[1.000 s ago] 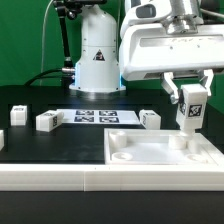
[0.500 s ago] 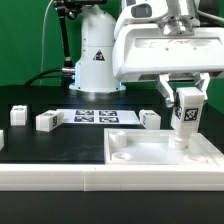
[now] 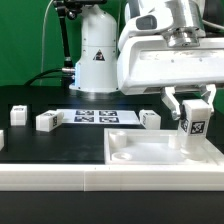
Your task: Assemble one leg
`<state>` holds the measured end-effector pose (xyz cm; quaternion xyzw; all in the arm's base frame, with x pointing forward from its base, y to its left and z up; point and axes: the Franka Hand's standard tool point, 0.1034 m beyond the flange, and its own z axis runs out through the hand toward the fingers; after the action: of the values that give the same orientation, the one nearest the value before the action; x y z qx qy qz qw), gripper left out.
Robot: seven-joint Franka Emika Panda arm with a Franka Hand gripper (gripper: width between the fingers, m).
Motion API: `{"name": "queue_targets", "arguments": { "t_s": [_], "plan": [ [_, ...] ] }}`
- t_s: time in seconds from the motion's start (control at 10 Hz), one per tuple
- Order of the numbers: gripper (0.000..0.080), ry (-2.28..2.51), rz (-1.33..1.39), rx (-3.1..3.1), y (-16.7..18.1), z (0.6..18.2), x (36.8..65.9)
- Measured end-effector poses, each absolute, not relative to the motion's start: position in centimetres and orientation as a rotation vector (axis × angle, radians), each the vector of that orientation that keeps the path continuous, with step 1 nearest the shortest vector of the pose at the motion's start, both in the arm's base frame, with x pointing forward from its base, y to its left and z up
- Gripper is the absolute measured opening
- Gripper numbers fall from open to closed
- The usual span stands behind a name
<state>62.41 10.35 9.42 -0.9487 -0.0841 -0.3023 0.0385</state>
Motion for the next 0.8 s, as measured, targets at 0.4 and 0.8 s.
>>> {"name": "queue_targets", "arguments": {
  "t_s": [0.4,0.8],
  "plan": [
    [0.0292,-0.288,-0.922,-2.902,11.9,8.3,61.4],
    [0.0292,-0.286,-0.937,-2.900,12.0,7.6,60.8]
  ]
}}
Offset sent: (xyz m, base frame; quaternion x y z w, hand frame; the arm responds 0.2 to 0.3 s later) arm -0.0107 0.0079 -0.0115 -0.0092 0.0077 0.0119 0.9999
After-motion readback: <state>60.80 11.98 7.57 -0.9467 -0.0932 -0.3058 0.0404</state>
